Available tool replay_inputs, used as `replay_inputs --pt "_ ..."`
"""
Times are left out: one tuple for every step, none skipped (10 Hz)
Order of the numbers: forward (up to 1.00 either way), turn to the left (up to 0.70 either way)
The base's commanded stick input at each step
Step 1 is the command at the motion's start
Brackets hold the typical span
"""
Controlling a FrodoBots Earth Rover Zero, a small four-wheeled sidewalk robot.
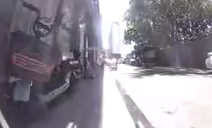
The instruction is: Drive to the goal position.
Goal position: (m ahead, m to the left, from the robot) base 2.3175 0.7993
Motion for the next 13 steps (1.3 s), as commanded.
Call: replay_inputs --pt "0.45 0.00" --pt "0.45 0.00" --pt "0.45 0.00" --pt "0.45 0.00" --pt "0.45 0.00" --pt "0.45 0.00" --pt "0.45 0.09" --pt "0.45 0.20" --pt "0.45 0.11" --pt "0.65 0.00" --pt "0.70 0.00" --pt "0.70 0.00" --pt "0.70 0.00"
